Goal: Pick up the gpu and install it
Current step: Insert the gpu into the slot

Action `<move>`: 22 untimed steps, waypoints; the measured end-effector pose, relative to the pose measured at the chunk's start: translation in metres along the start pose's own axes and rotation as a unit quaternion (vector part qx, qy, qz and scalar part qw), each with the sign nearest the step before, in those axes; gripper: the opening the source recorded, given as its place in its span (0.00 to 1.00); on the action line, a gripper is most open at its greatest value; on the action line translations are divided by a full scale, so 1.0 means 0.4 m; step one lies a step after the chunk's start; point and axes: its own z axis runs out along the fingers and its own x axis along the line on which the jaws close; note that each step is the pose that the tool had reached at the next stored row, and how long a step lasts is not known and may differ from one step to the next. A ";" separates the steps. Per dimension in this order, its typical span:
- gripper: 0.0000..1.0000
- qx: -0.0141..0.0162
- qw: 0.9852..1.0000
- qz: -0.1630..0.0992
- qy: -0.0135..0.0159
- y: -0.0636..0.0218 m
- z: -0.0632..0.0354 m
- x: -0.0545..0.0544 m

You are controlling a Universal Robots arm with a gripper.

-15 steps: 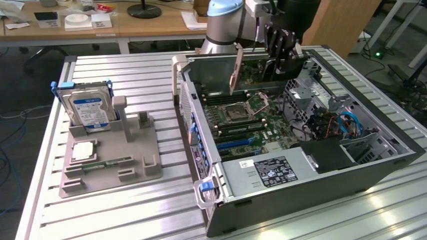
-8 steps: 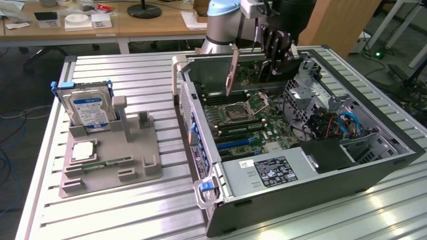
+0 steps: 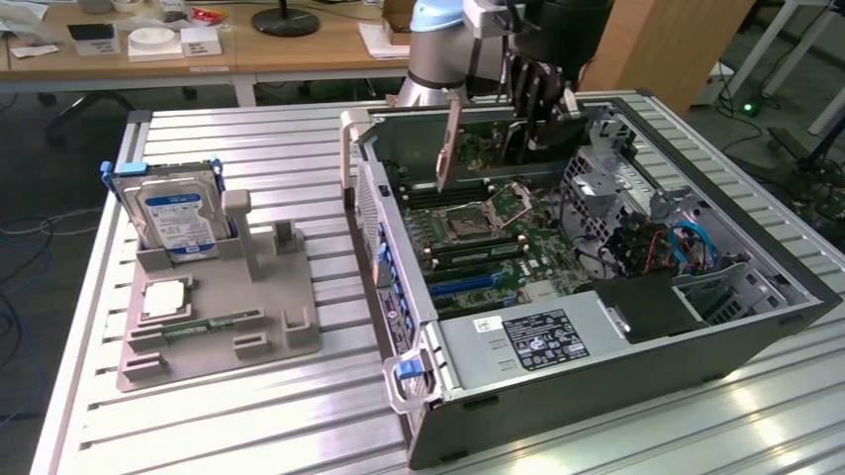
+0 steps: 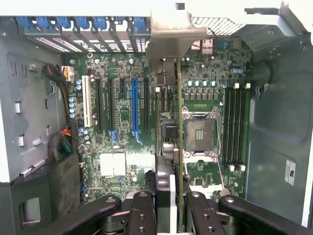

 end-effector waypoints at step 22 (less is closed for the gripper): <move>0.28 0.000 1.000 0.003 0.001 0.017 0.005 0.003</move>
